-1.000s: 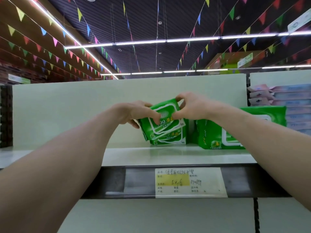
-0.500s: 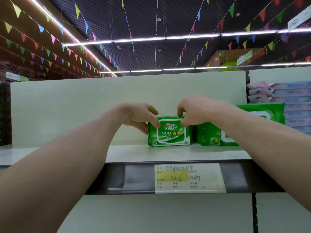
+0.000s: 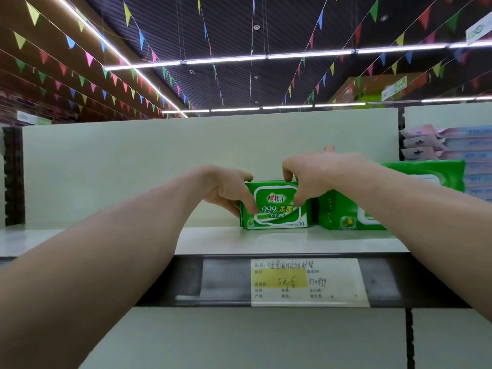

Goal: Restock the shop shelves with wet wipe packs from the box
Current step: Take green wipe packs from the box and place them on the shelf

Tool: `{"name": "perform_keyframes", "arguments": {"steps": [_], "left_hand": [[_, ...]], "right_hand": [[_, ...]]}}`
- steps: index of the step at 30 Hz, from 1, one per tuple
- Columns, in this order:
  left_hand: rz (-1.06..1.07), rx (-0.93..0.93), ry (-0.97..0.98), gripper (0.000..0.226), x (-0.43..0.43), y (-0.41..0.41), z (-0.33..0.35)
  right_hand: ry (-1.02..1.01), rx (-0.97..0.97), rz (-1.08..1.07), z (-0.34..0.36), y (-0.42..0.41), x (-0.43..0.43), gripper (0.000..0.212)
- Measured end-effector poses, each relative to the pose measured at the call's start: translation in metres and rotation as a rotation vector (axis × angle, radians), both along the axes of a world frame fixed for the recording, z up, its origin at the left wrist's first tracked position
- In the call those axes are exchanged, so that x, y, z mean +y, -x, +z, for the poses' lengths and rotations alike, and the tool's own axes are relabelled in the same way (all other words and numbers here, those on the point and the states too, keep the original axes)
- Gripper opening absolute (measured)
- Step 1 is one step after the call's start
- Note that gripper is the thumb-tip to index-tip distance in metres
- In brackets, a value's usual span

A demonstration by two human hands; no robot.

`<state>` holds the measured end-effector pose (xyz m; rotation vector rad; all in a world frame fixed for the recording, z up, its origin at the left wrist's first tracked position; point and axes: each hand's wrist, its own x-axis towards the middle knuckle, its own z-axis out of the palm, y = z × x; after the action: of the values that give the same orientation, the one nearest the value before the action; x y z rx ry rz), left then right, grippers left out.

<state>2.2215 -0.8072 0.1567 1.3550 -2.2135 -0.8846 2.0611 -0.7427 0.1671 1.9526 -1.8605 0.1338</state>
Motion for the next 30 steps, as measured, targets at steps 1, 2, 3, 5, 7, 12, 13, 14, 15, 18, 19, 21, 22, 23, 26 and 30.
{"name": "perform_keyframes", "arguments": {"steps": [1,2,3,5,7,12,13,14,15,18,19,21,22,23,26,30], "left_hand": [[0.003,-0.019,0.007,0.095,0.0,0.0,0.0],[0.01,-0.054,0.02,0.097,0.001,0.0,0.001],[0.021,-0.096,0.041,0.096,0.002,0.0,0.002],[0.037,-0.137,0.073,0.091,0.003,0.0,0.005],[0.033,-0.128,0.079,0.083,0.005,0.002,0.006],[0.031,-0.123,0.097,0.076,0.009,0.004,0.005],[0.034,-0.125,0.098,0.077,0.008,0.004,0.005],[0.039,-0.126,0.098,0.079,0.008,0.004,0.005],[0.044,-0.127,0.099,0.082,0.007,0.005,0.004],[0.048,-0.142,0.13,0.079,0.007,0.008,0.003],[0.043,-0.157,0.15,0.073,0.008,0.009,0.003],[0.046,-0.211,0.205,0.067,0.009,0.011,0.004],[0.055,-0.259,0.251,0.069,0.01,0.012,0.004],[0.065,-0.314,0.31,0.072,0.011,0.014,0.005],[0.085,-0.438,0.457,0.07,0.014,0.021,0.006],[0.108,-0.544,0.478,0.063,0.016,0.027,0.008]], "right_hand": [[0.005,-0.02,0.01,0.001,0.002,-0.001,0.045],[0.025,-0.053,0.033,0.001,0.005,-0.003,0.039],[0.061,-0.096,0.063,0.002,0.008,-0.005,0.033],[0.15,-0.181,0.114,0.005,0.013,-0.006,0.027],[0.182,-0.211,0.131,0.006,0.013,-0.006,0.03],[0.042,-0.096,0.105,-0.001,0.006,-0.005,0.04],[0.053,-0.058,0.101,-0.001,0.005,-0.005,0.041],[0.068,-0.027,0.101,-0.001,0.003,-0.003,0.041],[0.079,0.0,0.102,-0.001,0.002,-0.003,0.042],[0.04,0.048,0.103,-0.003,-0.001,-0.001,0.046],[0.02,0.05,0.103,-0.005,-0.002,-0.001,0.043],[0.011,0.066,0.105,-0.007,-0.004,-0.002,0.037],[0.016,0.079,0.109,-0.008,-0.005,-0.003,0.035],[0.018,0.086,0.115,-0.009,-0.006,-0.004,0.033],[0.01,0.085,0.126,-0.01,-0.008,-0.007,0.031],[0.0,0.094,0.115,-0.011,-0.01,-0.011,0.028]]}}
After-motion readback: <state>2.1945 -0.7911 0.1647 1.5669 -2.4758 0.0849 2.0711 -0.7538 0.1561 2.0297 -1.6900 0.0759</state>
